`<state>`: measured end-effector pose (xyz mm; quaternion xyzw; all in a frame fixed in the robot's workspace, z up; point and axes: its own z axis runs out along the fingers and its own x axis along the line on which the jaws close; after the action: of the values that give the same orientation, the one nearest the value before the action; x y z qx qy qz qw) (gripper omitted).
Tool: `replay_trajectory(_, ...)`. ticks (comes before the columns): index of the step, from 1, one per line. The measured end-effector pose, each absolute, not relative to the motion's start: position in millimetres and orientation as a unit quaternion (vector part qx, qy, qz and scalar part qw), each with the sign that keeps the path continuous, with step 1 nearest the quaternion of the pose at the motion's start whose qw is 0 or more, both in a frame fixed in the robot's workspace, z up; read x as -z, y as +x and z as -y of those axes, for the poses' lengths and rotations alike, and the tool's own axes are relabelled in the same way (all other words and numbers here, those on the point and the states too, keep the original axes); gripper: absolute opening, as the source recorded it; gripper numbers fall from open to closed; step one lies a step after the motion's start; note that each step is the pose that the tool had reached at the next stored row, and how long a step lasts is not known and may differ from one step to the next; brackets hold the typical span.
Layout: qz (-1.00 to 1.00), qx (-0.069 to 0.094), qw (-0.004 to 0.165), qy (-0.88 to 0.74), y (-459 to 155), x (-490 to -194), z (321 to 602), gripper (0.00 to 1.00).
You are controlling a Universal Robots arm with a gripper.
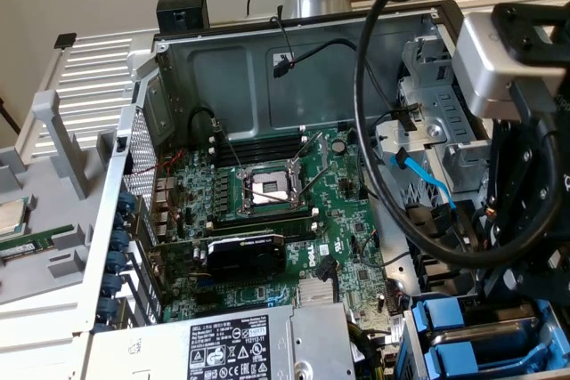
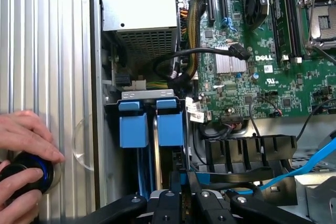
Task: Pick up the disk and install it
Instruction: 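Insert the second disk wire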
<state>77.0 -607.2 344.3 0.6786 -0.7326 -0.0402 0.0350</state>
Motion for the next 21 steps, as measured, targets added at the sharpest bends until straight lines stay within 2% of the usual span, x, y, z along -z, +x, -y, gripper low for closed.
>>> replay_trajectory(21,0.732,0.044,0.036,0.679,79.6,-343.6,608.6,0.16)
